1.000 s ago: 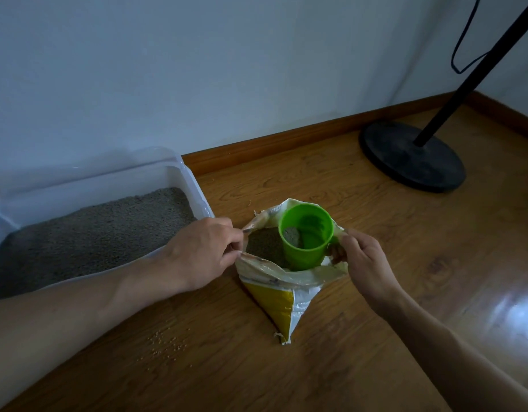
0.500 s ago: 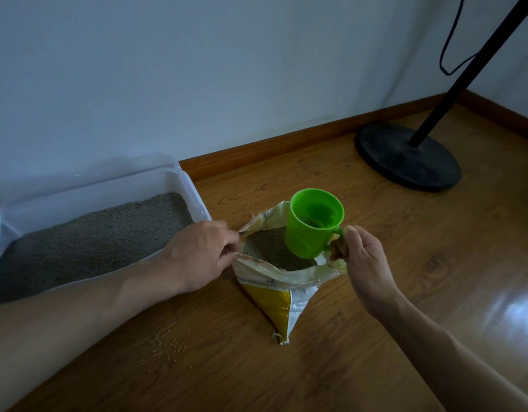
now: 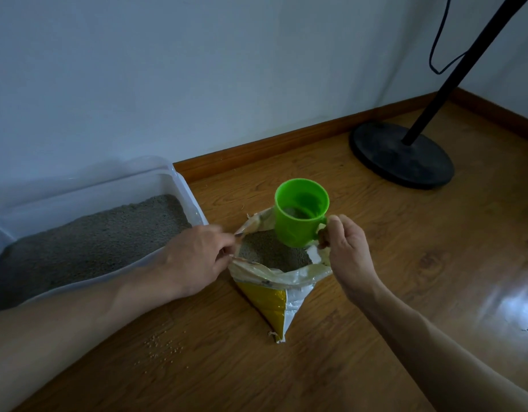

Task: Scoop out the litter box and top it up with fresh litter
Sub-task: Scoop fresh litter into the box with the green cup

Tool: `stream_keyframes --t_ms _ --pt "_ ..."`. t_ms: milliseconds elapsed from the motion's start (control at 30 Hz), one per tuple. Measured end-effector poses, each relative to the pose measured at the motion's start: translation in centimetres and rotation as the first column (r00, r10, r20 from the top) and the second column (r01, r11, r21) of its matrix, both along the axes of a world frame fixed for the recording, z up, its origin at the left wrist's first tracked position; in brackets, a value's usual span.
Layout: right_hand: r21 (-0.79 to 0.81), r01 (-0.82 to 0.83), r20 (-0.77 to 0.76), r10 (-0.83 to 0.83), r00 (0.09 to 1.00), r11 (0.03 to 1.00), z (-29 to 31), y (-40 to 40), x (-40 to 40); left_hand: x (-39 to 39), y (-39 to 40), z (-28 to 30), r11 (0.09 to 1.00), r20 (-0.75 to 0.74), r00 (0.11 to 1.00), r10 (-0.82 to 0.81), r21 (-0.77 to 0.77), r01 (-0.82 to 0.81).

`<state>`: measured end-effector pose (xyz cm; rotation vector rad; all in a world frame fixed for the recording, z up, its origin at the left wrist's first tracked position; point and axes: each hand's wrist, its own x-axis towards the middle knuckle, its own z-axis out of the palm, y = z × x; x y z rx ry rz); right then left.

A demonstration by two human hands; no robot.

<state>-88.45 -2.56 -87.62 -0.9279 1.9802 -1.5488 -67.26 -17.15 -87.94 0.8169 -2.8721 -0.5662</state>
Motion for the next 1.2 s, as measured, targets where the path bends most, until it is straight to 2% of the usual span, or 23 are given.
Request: stream_keyframes --t_ms 100,233,433,533,733,833,933,1033,1200 --pt "0.002 -0.068 -0.025 0.068 0.997 0.998 0.1 0.0 0.6 0.1 0.1 0.1 1.0 -0.001 1.0 -0.004 0.03 0.004" --pt "-0.008 -0.065 -0.027 0.065 0.998 0.998 1.0 -0.5 0.9 0.3 0.2 0.3 0.999 -0.007 1.0 0.002 0.042 -0.001" --pt "-0.08 -0.092 0.008 0.093 0.996 0.993 2.7 -1.9 1.7 1.2 1.1 0.6 0.996 0.085 0.993 -0.076 0.05 0.072" --pt "-0.081 -0.101 0.018 0.103 0.995 0.992 3.6 -3.5 2.6 1.8 1.1 0.5 0.994 0.086 0.992 -0.096 0.064 0.091" --pt "-0.009 -0.172 -0.157 0.168 0.973 0.985 7.1 -6.4 6.1 2.4 0.6 2.2 0.982 0.163 0.97 -0.178 0.088 0.165" --pt "0.036 -0.238 -0.316 0.237 0.919 0.971 7.9 -8.3 8.1 2.8 0.3 2.1 0.972 0.157 0.962 -0.225 0.11 0.21" --pt "0.091 -0.236 -0.46 0.251 0.852 0.968 7.8 -10.1 10.0 3.6 0.4 1.5 0.971 0.155 0.959 -0.236 0.079 0.226" --pt "0.138 -0.24 -0.482 0.276 0.831 0.961 7.3 -12.2 11.8 3.9 1.3 1.1 0.975 0.155 0.965 -0.212 0.104 0.197" --pt "0.163 -0.296 -0.492 0.338 0.802 0.941 5.9 -15.6 13.6 4.2 1.5 0.9 0.986 0.089 0.982 -0.168 0.032 0.166"
